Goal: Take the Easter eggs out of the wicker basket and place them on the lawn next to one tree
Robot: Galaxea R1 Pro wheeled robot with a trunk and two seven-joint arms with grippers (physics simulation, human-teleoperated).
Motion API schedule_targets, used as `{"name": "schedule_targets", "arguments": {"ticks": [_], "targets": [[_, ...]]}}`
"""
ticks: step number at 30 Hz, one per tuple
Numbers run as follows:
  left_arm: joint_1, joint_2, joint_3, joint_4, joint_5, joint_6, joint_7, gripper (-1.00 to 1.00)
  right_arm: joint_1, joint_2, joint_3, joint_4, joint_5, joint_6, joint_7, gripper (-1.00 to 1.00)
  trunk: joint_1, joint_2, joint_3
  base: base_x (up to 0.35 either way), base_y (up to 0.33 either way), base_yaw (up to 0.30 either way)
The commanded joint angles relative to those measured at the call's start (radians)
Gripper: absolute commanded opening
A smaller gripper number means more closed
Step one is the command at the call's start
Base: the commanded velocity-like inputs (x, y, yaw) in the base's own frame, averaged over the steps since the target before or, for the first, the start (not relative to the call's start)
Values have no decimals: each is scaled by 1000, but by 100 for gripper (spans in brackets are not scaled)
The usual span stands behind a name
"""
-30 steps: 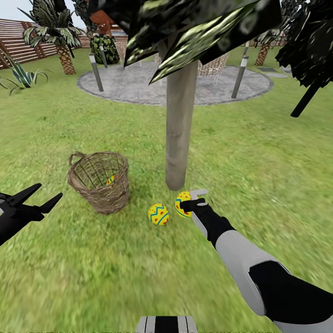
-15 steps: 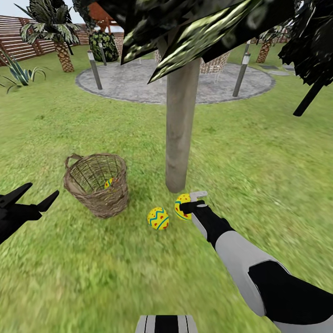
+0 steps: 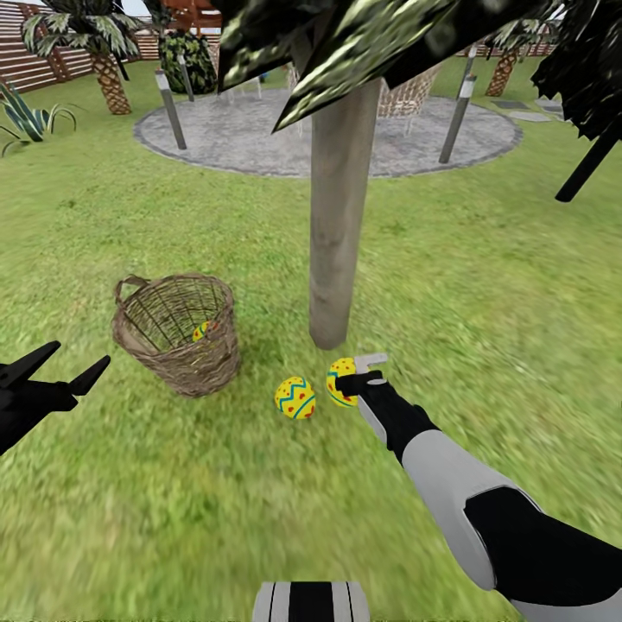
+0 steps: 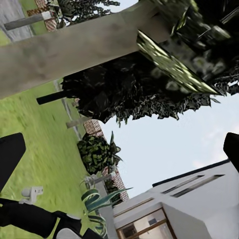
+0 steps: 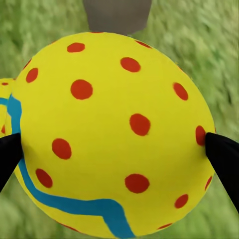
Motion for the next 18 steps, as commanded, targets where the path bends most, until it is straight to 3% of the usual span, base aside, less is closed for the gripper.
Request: {"name": "schedule_targets", "arguments": {"ticks": [1,18], "targets": [[-1,0,0,0,-1,4,-3,100,0,-1,8,-2,-4,7,-7,-100,0,-1,-5,0,0,0],[-1,0,0,0,-1,4,-3,100,0,0,9,-2,-4,7,-7,-100,8,-5,-70,0,0,0]]}}
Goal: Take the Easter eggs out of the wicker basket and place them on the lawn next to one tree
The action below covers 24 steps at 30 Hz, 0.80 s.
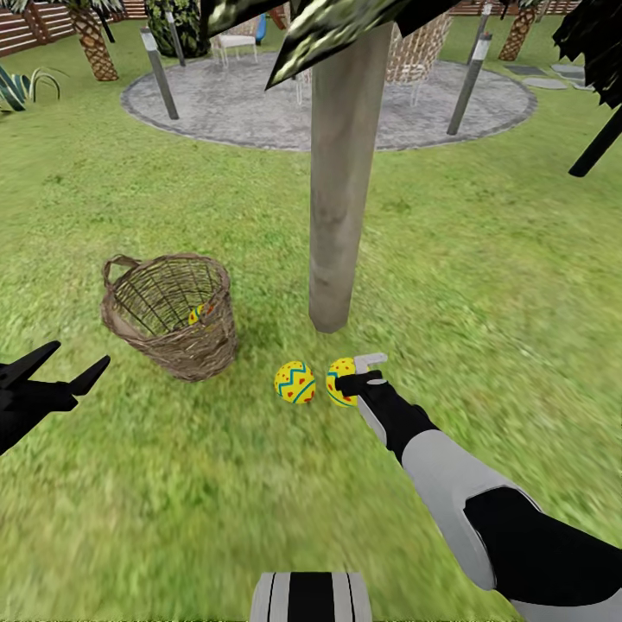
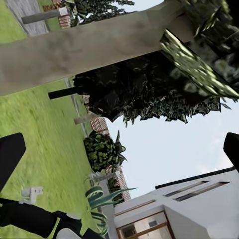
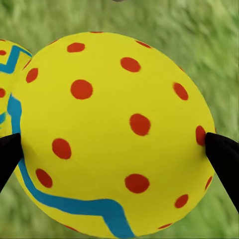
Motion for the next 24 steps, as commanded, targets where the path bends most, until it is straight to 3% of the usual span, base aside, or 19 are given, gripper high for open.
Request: {"name": "schedule_targets", "arguments": {"ticks": [1,24], "targets": [[-1,0,1,0,-1,4,-3,100,0,-1,8,-2,-4,7,-7,-100,0,-1,-5,0,0,0],[-1,0,0,0,-1,4,-3,100,0,1,8,-6,-3,8,-7,-100,11,-6,-94,0,0,0]]}}
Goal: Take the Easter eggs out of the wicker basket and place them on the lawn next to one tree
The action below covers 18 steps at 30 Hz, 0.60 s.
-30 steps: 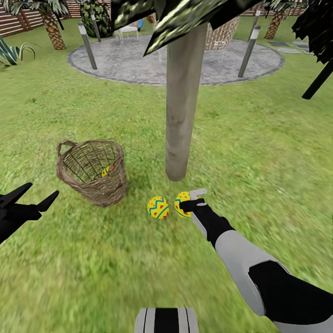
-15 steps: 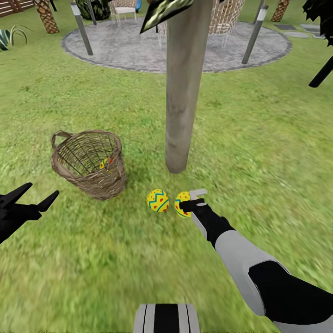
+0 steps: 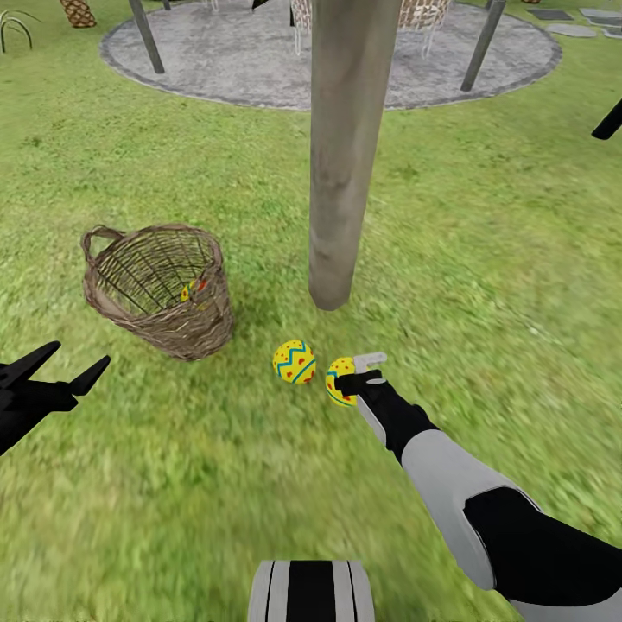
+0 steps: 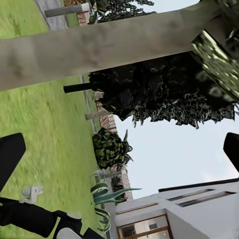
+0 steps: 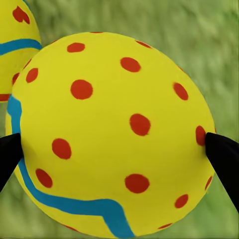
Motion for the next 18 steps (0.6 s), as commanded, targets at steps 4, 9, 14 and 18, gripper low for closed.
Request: {"name": "schedule_targets", "arguments": {"ticks": [4,9,14,18], "targets": [[-1,0,1,0,-1,4,-3,100,0,-1,8,-2,-4,7,-7,-100,2,-1,-16,0,0,0],[-1,0,2,-1,-1,4,-3,100,0,-1,8,-2,-4,7,-7,-100,4,-2,-35,0,0,0],[-1,0,2,0,-1,4,-3,100,0,-1,8,-2,-4,7,-7,-100,6,-4,-55,0,0,0],[-1,0,2,-3,-1,4,-3,100,0,-1,8,-1,-4,7,-7,-100,8,-4,-70,0,0,0]]}}
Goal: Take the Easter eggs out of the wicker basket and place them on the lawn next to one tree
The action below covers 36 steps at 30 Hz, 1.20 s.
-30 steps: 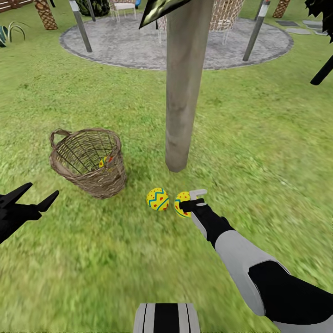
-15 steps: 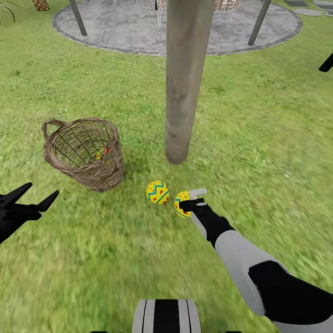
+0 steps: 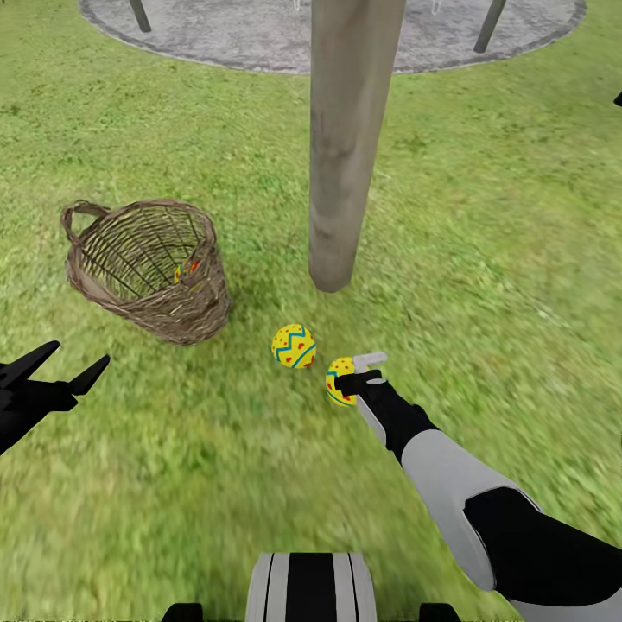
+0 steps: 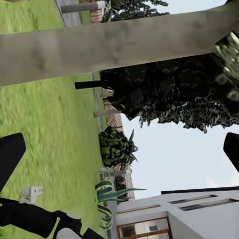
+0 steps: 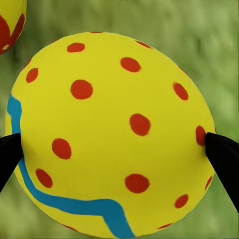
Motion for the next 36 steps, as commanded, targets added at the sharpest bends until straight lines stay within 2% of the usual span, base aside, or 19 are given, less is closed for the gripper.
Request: {"name": "schedule_targets", "arguments": {"ticks": [1,14,21,24,36], "targets": [[-1,0,0,0,-1,4,-3,100,0,-1,8,-2,-4,7,-7,-100,0,0,-1,0,0,0],[-1,-1,0,4,1,3,-3,100,0,-1,8,-2,-4,8,-7,-100,0,0,-1,65,0,0],[-1,-1,1,3,1,4,-3,100,0,-1,8,-2,-4,8,-7,-100,0,0,-1,273,0,0],[-1,-2,0,3,1,4,-3,100,0,-1,8,-2,-4,7,-7,-100,0,0,-1,33,0,0],[-1,-1,1,2,1,4,-3,100,0,-1,8,-5,-4,7,-1,-100,3,-2,-32,0,0,0]]}}
